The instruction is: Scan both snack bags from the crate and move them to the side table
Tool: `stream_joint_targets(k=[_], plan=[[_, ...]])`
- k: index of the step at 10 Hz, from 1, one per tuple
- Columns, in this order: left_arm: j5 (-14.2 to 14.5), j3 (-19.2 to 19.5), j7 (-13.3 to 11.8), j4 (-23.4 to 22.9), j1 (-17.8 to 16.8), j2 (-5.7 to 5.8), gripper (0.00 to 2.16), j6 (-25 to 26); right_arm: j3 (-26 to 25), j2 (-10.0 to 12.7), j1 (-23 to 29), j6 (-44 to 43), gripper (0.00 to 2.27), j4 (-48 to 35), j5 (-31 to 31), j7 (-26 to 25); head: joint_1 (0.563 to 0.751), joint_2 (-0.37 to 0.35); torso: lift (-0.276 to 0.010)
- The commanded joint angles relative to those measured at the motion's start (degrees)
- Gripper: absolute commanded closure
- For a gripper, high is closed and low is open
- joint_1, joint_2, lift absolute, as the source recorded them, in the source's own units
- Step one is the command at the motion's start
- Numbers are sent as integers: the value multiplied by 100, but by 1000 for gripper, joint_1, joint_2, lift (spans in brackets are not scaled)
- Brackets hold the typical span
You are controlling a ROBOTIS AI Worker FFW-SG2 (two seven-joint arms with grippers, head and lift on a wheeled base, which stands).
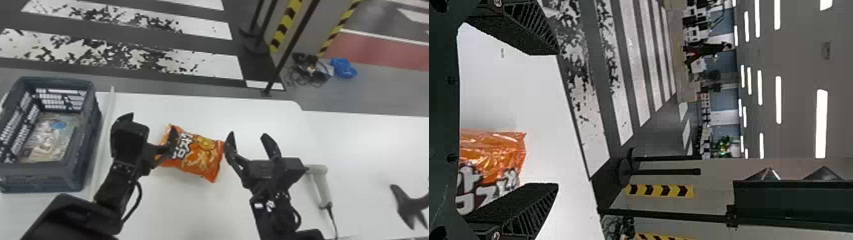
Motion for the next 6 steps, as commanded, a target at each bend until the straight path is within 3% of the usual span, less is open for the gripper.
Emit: stream_joint_targets(k=[1,4,6], plan=[[-49,237,-2,-662,385,-16,39,-109,-8,-14,-56,59,87,37,2,21,695,-233,-29],[320,1011,-116,-1119,815,-16,33,-583,-114,12,-188,218,87,177,-42,30,695,-164,-29],[610,1503,-371,-1128,1035,-16,29,-1287,-210,30,-390,1255,87,142,-173,117,695,-130,-29]])
